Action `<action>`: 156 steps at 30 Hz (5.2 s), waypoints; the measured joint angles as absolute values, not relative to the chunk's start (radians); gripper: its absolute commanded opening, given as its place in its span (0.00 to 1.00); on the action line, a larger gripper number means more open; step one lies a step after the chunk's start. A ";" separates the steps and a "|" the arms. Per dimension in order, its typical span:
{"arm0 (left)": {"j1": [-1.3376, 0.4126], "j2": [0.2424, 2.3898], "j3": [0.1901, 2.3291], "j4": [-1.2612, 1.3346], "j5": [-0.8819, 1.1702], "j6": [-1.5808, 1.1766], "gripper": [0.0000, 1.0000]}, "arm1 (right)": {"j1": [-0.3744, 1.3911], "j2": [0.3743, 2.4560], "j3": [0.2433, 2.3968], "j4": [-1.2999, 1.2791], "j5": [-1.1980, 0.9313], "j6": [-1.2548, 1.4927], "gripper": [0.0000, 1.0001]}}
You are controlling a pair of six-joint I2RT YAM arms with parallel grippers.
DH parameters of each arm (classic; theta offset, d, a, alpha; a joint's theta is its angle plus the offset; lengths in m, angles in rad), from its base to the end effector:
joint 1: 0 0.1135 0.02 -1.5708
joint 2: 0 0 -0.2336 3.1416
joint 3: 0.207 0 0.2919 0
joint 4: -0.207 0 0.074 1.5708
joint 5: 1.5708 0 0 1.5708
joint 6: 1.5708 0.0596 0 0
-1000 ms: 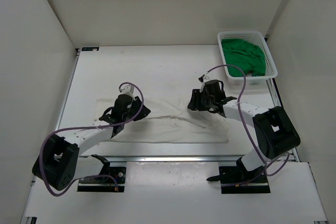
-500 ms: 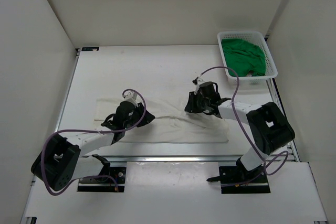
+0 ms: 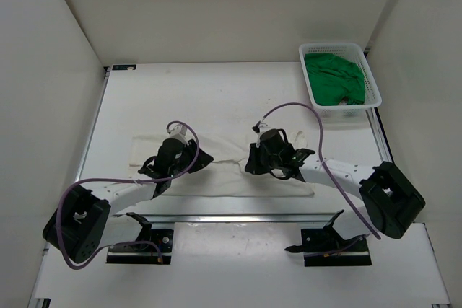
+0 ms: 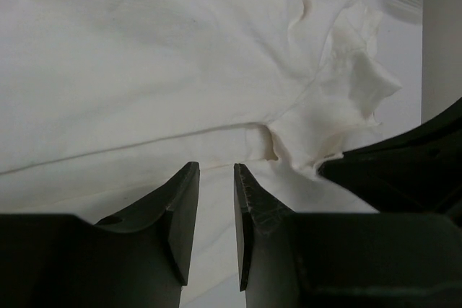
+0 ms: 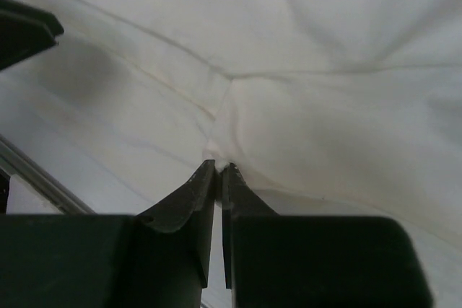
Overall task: Fold and stack the t-shirts
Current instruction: Fold the other side of the tshirt into a rectangle
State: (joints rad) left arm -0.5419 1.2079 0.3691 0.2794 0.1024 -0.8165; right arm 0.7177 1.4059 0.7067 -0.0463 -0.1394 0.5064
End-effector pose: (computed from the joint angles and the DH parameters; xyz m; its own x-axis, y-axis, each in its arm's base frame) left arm 0.2415 -0.1525 0.0888 -0.7393 -0.4011 -0.5409 0.0708 0.7525 -0.6548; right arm 0.2482 0.2276 0.1158 -0.8001 -0.0608 -0.5968 -0.3889 0.8101 0.4388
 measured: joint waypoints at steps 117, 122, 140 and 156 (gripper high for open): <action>-0.527 1.664 0.690 0.286 0.249 -0.740 0.38 | 0.307 1.549 0.860 -0.281 -0.225 0.321 0.00; -0.548 1.664 0.678 0.291 0.248 -0.742 0.38 | 0.293 1.638 0.934 -0.286 -0.236 0.309 0.00; -0.516 1.664 0.677 0.304 0.278 -0.748 0.38 | 0.344 1.431 0.728 -0.362 -0.268 0.325 0.00; -0.519 1.621 0.655 0.317 0.285 -0.760 0.38 | 0.168 1.247 0.697 -0.307 -0.299 0.422 0.00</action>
State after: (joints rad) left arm -0.5194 1.6211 0.6552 0.3172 0.2852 -0.7597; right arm 0.1680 1.2472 0.6971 -0.3073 -0.2993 0.4217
